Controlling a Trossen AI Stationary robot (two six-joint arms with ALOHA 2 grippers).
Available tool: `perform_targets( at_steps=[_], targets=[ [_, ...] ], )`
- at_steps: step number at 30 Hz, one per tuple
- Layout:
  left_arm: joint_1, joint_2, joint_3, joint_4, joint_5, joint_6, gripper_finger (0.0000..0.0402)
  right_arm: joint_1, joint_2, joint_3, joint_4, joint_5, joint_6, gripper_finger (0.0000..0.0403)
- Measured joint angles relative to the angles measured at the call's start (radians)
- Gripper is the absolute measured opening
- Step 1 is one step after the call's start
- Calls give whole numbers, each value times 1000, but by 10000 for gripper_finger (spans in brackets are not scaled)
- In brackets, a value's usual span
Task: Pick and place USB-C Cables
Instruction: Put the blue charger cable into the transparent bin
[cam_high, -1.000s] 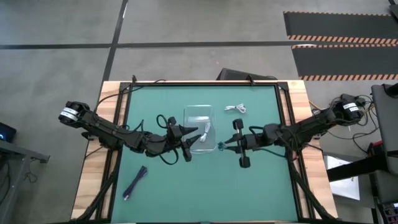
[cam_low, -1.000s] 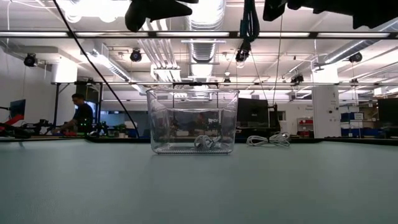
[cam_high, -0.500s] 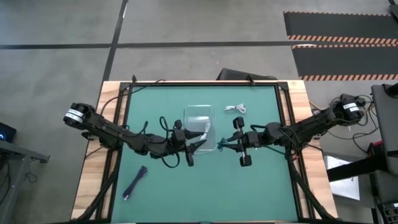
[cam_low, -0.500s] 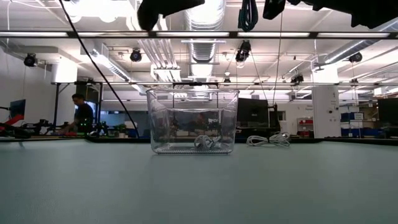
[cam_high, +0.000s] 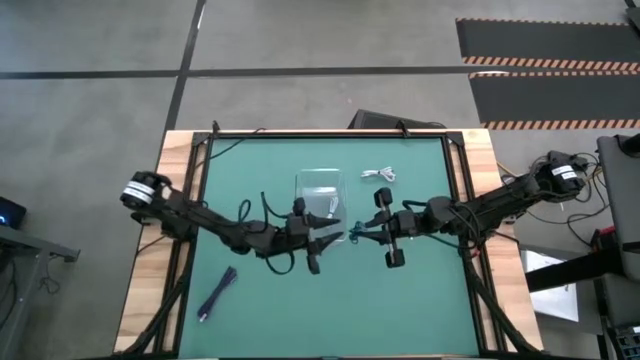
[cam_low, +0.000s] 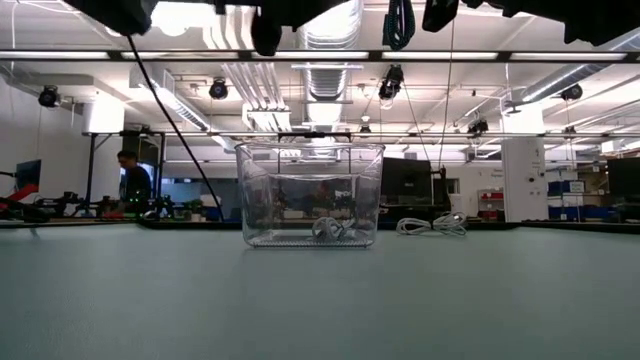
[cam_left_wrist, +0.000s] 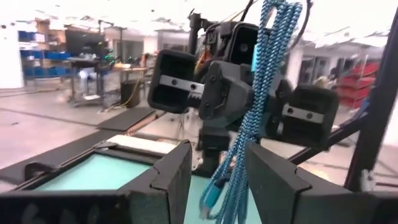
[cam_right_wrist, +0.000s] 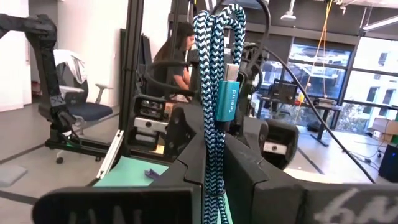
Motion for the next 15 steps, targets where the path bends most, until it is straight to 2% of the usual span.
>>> perform_targets(
  at_steps=[5, 15],
  targets=[
    [22, 68, 18, 117, 120, -3, 132, 0, 5, 0, 0, 0, 0, 23],
    [45, 163, 118, 115, 143, -1, 132, 0, 5, 0, 3, 0, -1, 23]
  ],
)
